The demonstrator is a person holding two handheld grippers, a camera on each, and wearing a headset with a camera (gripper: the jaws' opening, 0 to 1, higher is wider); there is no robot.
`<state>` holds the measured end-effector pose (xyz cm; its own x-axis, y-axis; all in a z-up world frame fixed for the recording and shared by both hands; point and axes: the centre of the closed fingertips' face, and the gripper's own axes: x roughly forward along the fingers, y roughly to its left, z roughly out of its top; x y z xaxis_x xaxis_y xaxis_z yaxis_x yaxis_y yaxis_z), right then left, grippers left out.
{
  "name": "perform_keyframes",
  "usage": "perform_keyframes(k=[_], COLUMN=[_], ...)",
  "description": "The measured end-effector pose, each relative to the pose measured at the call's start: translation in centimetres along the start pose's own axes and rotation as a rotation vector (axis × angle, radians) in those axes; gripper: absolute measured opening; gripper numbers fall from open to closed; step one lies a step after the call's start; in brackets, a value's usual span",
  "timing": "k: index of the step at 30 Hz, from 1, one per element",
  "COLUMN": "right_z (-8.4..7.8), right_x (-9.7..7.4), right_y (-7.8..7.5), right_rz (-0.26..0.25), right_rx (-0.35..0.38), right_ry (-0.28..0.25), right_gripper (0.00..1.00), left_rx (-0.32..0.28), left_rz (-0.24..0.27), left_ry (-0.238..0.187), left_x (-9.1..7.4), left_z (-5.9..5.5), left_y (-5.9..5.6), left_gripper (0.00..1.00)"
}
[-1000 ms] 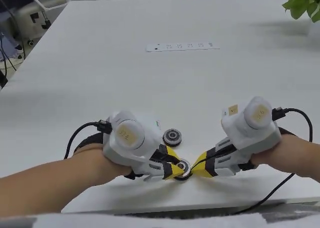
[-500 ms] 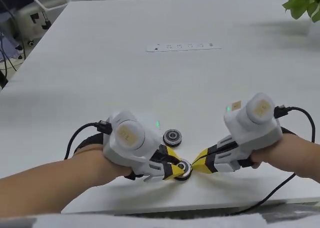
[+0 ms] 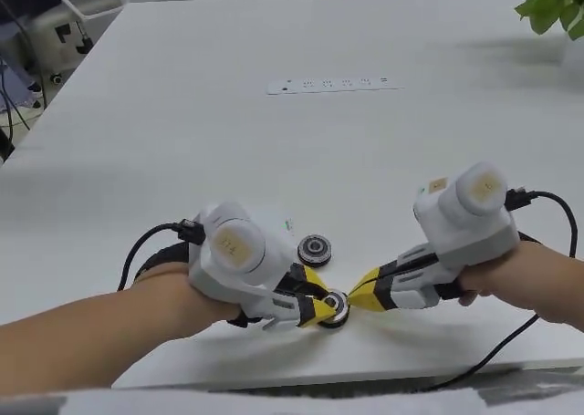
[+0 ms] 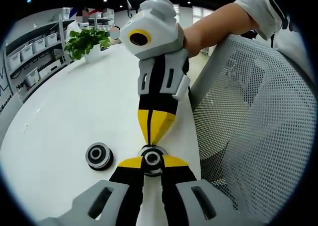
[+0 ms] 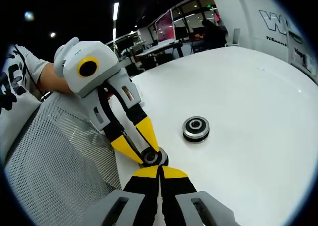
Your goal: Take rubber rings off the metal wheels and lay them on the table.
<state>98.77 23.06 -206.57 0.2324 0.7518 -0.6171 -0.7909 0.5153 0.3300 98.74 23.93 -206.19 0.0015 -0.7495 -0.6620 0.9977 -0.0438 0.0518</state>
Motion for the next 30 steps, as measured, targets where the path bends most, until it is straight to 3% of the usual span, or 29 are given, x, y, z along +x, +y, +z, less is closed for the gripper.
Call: perform_keyframes(k=[30], right_z=[0.34], right_x=[0.34], right_y=[0.52], right_rz=[0.017], right_rx=[0.014], right_ry=[-0.017], right_gripper=[0.0], left_rx=[0.004], left_rz=[-0.001], left_ry=[0.009], left_x=[0.01], left_z=[-0.06], left_y=[-0.01], left_gripper=[0.07])
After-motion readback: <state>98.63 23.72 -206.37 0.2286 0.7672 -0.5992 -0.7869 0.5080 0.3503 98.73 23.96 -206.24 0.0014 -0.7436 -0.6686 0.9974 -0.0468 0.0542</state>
